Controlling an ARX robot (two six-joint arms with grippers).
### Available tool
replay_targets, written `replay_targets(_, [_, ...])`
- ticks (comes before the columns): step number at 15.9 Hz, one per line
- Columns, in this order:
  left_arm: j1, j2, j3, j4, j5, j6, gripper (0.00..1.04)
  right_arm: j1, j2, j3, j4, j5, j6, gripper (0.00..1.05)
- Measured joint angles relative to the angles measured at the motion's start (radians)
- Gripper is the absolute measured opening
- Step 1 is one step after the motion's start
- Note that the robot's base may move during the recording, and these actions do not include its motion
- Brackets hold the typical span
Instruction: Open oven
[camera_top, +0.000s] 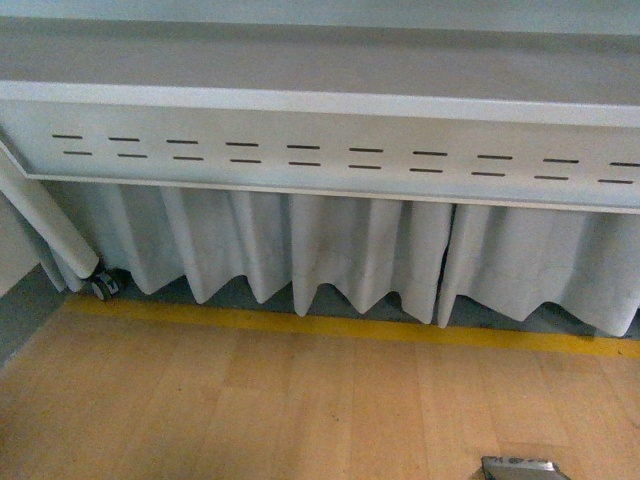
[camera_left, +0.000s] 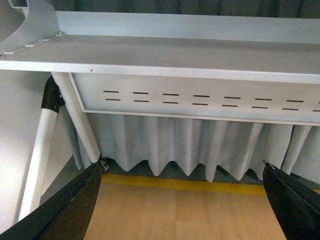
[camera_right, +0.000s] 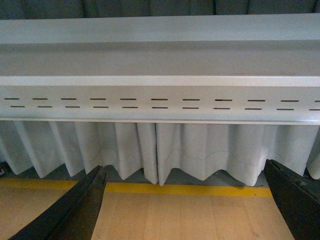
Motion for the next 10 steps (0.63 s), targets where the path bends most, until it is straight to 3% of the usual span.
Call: replay_targets(10, [0.000,0.000,0.000,0.000,0.000,0.000,0.98,0.000,0.000,0.000,0.000,0.000,0.000,0.98])
